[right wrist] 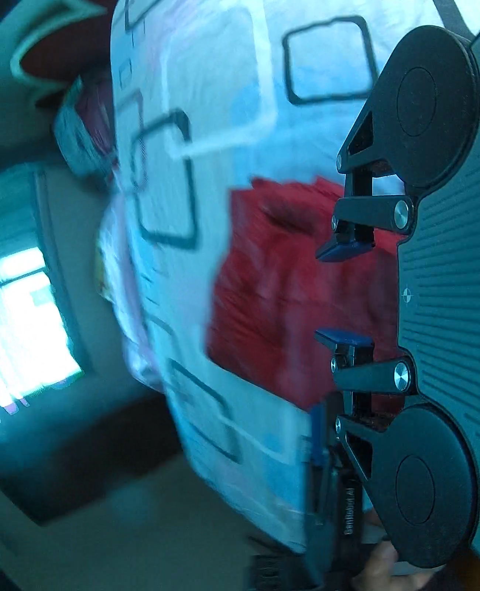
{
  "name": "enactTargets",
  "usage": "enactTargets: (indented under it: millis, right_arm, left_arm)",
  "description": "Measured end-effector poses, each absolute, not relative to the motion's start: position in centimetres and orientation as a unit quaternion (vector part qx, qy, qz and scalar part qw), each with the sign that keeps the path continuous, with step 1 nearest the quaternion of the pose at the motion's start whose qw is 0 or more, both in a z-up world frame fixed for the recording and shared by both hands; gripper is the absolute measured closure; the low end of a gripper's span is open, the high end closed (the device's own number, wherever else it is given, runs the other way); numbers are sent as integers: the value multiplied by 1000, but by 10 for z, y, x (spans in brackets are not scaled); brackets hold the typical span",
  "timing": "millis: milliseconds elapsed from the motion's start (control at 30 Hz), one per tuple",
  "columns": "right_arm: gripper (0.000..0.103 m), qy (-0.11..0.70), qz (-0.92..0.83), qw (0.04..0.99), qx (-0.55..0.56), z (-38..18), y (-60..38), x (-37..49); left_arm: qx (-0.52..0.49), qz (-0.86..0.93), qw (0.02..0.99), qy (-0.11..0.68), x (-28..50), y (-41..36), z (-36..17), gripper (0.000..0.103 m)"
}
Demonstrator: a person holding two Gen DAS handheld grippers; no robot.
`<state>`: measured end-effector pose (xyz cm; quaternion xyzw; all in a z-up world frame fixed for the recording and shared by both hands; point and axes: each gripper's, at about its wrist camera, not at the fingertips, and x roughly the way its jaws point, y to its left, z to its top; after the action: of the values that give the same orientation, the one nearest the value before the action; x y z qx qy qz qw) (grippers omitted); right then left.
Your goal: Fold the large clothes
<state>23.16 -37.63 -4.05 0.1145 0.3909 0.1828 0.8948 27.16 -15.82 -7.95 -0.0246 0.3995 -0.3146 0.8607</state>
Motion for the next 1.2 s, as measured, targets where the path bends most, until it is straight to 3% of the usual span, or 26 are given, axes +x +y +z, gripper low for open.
enactTargets:
  millis: [267,500,633,667,733,767,800,1000,1200]
  right_arm:
    - [62,421,179,889,26,-87,-360,196]
    - [63,443,191,875,51,-137,-366,197]
    - [62,449,191,872,39,-128,-363,197]
    - [62,449,190,872,39,-122,-365,198]
    - [62,427,181,885,40,-102,-371,197]
    - [62,410,178,893,43,-90,-375,197]
    - [62,392,173,902,47,-80,-379,199]
    - [62,330,163,929,32,-35,-370,265]
    - [62,360,158,919,26,-42,-346,358]
  left_arm:
    - [-6,-289,859,423,234,-157,-107,74]
    - [-13,-263,861,435,235,-160,-131,75]
    - [-7,-252,863,438,234,-163,-125,75]
    - [-5,-250,865,436,232,-163,-118,73]
    - [-8,-242,874,420,230,-162,-102,56]
    - [-6,-235,883,406,231,-161,-94,42]
    - [-3,-230,890,393,234,-160,-87,38]
    - [3,-214,913,348,304,-154,-62,49]
    - [5,-209,904,373,382,-167,-69,51]
